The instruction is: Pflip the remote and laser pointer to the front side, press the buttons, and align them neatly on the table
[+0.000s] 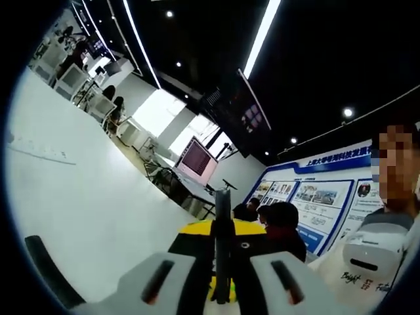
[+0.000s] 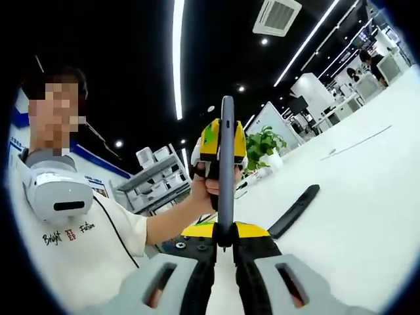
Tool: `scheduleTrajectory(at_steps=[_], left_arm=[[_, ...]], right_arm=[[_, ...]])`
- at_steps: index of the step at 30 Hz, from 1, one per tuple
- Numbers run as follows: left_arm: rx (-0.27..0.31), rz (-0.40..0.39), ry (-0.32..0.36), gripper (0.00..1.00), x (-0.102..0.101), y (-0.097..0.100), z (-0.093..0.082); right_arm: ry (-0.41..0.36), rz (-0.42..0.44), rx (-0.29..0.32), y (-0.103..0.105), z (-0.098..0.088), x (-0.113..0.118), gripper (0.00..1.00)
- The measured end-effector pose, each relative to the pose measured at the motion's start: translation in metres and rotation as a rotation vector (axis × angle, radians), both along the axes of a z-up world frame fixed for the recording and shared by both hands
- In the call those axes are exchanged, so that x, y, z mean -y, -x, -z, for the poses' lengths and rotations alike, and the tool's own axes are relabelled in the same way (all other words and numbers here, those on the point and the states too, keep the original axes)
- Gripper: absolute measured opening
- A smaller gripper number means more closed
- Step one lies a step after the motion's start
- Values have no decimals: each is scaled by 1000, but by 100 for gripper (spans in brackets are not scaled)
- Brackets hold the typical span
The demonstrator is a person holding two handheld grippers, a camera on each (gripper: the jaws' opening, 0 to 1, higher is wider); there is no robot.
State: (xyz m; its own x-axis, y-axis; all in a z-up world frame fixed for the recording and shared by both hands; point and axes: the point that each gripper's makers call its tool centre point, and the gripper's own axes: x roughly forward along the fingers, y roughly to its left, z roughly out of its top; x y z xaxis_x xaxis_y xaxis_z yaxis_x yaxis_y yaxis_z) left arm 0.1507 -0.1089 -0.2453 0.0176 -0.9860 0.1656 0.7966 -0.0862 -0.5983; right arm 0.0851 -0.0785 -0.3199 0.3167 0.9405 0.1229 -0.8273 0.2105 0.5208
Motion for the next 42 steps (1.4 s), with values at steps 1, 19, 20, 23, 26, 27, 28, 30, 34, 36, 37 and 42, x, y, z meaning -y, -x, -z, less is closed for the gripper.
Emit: scheduleTrajectory(at_steps=[1,19,20,23,26,27,28,30,34,36,37,42], left_arm=[[15,5,-1,9,0,2,0],[-15,1,6,12,-3,-5,1],[-11,-6,-4,12,-3,-6,2],[21,-16,-17,12,-4,-5,1],[39,-38,-19,13,-7,-7,0],[36,-40,-22,13,-7,-7,1],[39,-49,-33,13,-8,-8,2],[63,-66,-55,13,-8,-9,3],[109,-89,-84,13,-8,-11,5],[126,-102,-102,14,-8,-11,6],[121,-112,-115,14,-8,-13,8],[158,-172,-167,17,-12,-21,14]], right_arm=[[15,5,6,-1,1,0,12],[-39,-17,-53,-6,0,3,12],[-42,-21,-61,-6,0,3,12],[-44,-22,-62,-5,1,2,12],[-51,-17,-62,-7,0,3,12],[-49,-16,-62,-8,0,2,12],[-47,-15,-61,-8,0,2,12],[-43,-11,-73,-11,3,3,12],[-41,-7,-84,-12,5,3,12],[-37,-1,-90,-13,6,3,12],[-36,2,-93,-14,7,3,12],[-35,8,-117,-17,12,2,12]])
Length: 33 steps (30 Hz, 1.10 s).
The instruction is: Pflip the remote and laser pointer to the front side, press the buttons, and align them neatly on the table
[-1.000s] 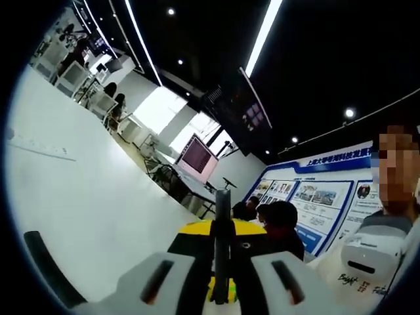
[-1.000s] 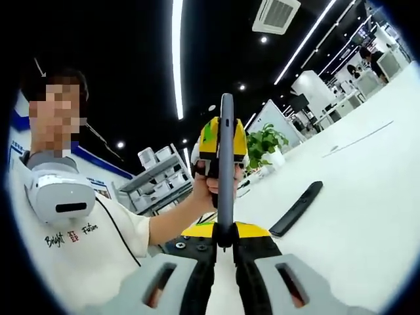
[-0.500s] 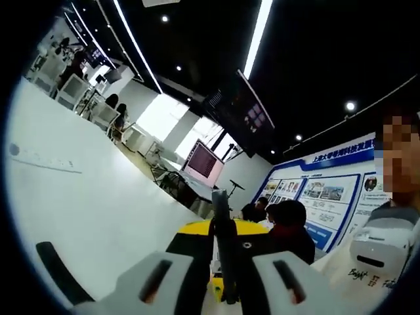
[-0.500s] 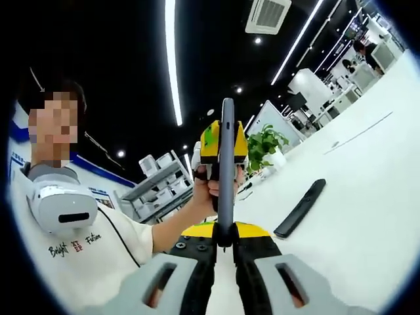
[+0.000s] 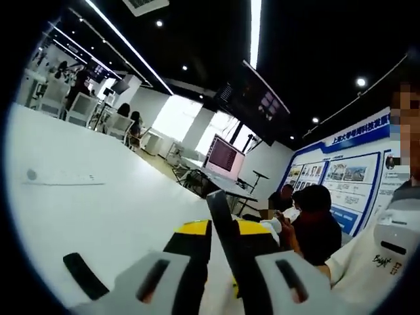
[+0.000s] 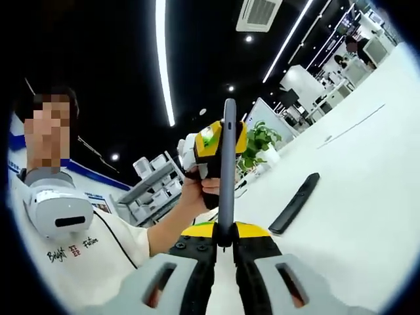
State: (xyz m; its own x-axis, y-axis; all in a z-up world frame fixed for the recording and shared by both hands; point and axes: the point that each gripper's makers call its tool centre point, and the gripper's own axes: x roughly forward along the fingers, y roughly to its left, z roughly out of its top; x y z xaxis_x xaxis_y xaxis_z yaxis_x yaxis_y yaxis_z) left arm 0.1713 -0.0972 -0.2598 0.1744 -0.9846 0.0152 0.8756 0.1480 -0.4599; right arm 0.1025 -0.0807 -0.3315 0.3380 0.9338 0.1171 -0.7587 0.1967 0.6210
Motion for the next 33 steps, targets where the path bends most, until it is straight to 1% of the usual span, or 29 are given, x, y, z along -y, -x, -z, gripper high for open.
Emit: scheduleTrajectory(at_steps=[5,7,8,9,11,14,15,20,23,26,30,33], left_arm=[[5,-31,-11,17,-4,-5,2],[-24,-87,-61,16,-7,-11,9],[-8,-94,-72,16,-6,-12,10],[32,-106,-87,17,-6,-13,11],[55,-133,-104,17,-5,-14,12],[103,-150,-119,18,-5,-12,11],[134,-162,-147,18,-6,-14,14],[119,-152,-142,18,-4,-11,13],[149,-168,-154,18,-5,-10,11],[205,-186,-186,18,-9,-10,14],[204,-183,-187,17,-14,-9,14],[220,-202,-178,17,-18,-12,10]], right_arm=[[-3,5,-9,0,1,-3,12],[9,15,-29,-2,5,-4,12],[10,19,-48,-3,7,-4,12],[0,17,-65,-2,8,-5,12],[-15,32,-88,-2,9,-4,12],[-16,40,-95,0,8,-3,12],[-3,50,-101,1,9,-2,12],[6,51,-117,3,9,0,12],[-3,51,-128,4,7,-1,12],[0,54,-137,4,8,-3,12],[11,62,-132,5,10,-5,12],[-3,70,-128,4,8,-5,12]])
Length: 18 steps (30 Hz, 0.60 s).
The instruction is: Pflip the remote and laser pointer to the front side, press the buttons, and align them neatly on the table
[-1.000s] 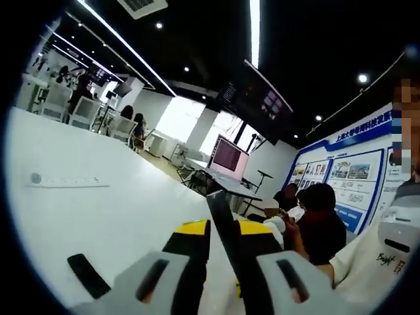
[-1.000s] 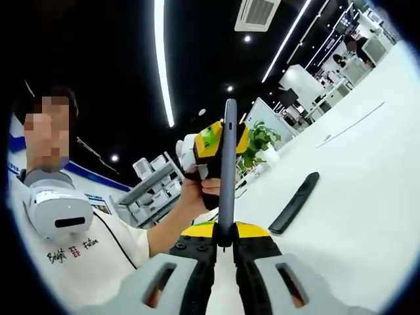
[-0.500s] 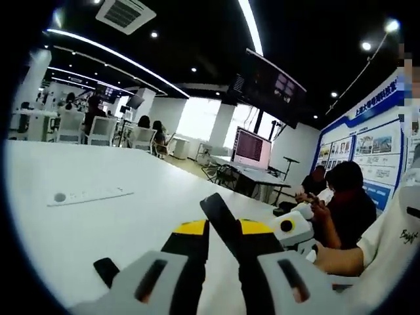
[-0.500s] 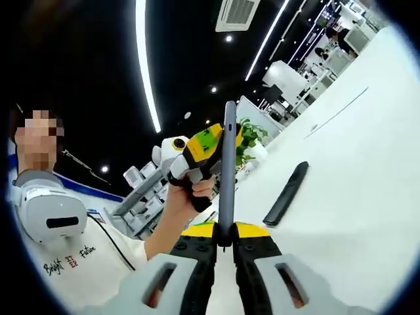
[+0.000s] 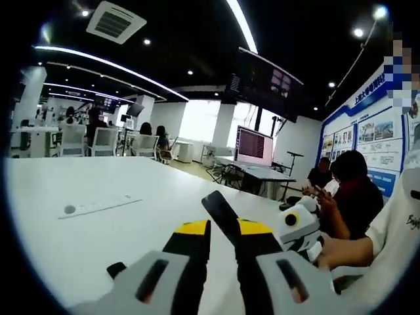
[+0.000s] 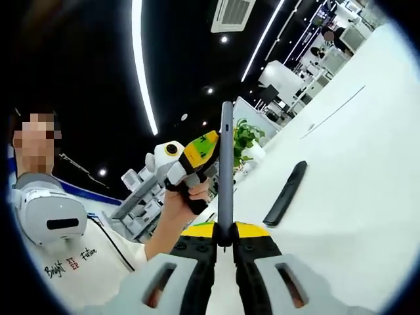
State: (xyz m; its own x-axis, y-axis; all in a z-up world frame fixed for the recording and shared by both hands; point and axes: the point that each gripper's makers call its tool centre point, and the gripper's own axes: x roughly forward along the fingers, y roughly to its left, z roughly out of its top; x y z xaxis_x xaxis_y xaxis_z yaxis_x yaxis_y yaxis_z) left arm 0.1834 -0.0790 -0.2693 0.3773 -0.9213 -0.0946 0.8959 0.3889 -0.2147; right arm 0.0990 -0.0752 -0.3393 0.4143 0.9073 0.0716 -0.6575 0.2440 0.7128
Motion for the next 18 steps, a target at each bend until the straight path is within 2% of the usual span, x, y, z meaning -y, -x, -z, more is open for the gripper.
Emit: scheduleTrajectory(at_steps=[11,12,14,15,18], left_arm=[[32,-16,4,18,-10,-2,1],[33,-22,-9,18,-11,-4,3],[31,-25,-31,18,-13,-5,7],[39,-22,-38,18,-13,-3,7],[68,-34,-48,19,-18,-2,5]], right_arm=[[15,41,-18,-6,2,2,12],[25,47,-25,-7,4,2,12],[96,71,-63,-11,18,6,12],[91,75,-86,-12,20,7,12],[82,88,-86,-13,21,9,12]])
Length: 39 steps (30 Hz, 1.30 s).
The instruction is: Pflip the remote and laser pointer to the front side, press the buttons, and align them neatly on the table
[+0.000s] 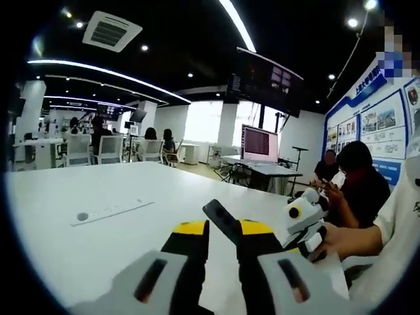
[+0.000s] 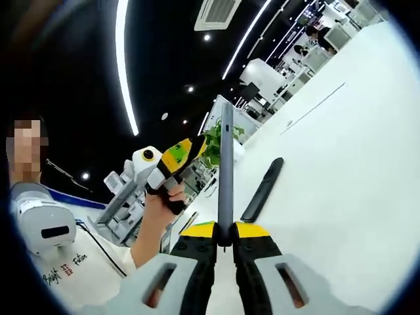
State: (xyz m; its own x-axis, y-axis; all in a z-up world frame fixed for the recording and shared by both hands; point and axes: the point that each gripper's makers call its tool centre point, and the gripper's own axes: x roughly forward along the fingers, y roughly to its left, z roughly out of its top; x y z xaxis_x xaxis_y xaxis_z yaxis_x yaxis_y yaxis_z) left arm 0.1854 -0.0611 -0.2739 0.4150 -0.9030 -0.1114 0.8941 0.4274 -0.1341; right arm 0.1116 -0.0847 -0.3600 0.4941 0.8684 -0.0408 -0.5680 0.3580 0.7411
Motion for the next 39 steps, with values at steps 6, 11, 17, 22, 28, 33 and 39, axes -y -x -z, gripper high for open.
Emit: scheduleTrajectory(at_steps=[6,11,17,22,28,33,39], left_arm=[[0,-22,-21,22,-10,2,4],[8,-53,-18,24,-21,2,3],[-7,-103,29,24,-29,5,3],[-3,-120,32,25,-36,5,1],[4,-145,40,25,-45,8,0],[2,-165,66,25,-49,14,-3],[38,-177,32,26,-55,21,-3]], right_arm=[[-11,4,-6,-1,-1,0,12],[-2,21,-12,-3,1,1,12],[7,40,-9,-5,-1,2,12],[12,47,-20,-4,0,4,12],[14,57,-29,-5,1,5,12],[10,62,-29,-6,0,4,12],[4,73,-35,-8,0,9,12]])
